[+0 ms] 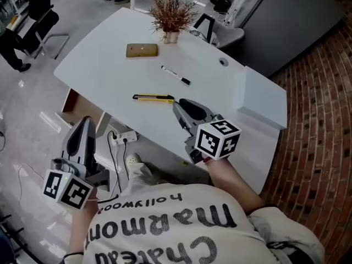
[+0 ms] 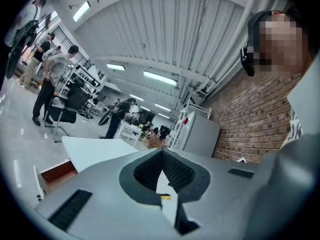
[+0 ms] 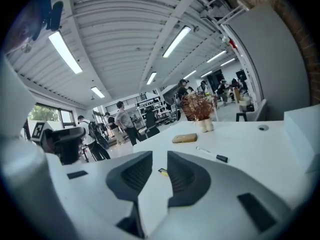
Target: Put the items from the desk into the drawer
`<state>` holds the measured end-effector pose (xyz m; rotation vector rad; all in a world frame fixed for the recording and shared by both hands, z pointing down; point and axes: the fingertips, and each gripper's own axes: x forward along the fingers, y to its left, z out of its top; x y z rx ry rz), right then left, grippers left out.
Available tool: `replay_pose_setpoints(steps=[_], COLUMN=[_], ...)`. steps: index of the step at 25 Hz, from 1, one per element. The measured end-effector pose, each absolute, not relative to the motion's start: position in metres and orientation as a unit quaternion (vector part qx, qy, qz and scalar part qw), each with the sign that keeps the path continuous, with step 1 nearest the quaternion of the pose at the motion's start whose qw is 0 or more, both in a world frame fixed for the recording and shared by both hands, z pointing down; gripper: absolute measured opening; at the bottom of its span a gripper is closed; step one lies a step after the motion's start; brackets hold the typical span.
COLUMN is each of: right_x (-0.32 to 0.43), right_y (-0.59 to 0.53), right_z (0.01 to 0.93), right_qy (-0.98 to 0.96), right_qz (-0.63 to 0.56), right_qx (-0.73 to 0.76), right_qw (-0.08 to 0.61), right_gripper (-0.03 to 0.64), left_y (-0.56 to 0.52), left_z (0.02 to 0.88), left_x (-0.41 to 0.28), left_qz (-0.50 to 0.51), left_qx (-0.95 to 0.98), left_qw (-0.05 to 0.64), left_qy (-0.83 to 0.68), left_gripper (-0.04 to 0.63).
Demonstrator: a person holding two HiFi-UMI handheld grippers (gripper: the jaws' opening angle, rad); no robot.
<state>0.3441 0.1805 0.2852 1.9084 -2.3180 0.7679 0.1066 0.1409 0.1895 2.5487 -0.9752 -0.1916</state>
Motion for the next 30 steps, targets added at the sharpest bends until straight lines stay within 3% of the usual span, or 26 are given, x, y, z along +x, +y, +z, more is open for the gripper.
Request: replay_pose_setpoints(steps=[14,19,24,30], right_x=[0.318,0.305,0.287,0.272], right_y=[0.093,0.077,0.069,0.071], right_z=[0.347,0.368,0.39,0.418], right_qy=[-0.726,-0.732,-0.749,-0.762], right_qz=[0.281,0.296,0.301,0.259], right_qx=[0.618,0.595,0.547,0.478], right_qw=[0.106,0.153,0.222,0.352], right_gripper=[0.146,0.199,0.218,0.236], left_y=[0.017,-0.005,-0.021,-0.032], left_z=[0.2,0.211,0.216,0.223], left_x=[0.083,0.078,0.071,0.065], left_qz=[-0.063,-0.062,-0.063,-0.059], left_qx=[0.92,0.92,0.918,0.915], left_qw=[0.215,0.227,0.231,0.235], left_qy=[-0.32,-0.315,-0.316,-0.321], left_gripper=[0.002,0.002,0.002,0.002])
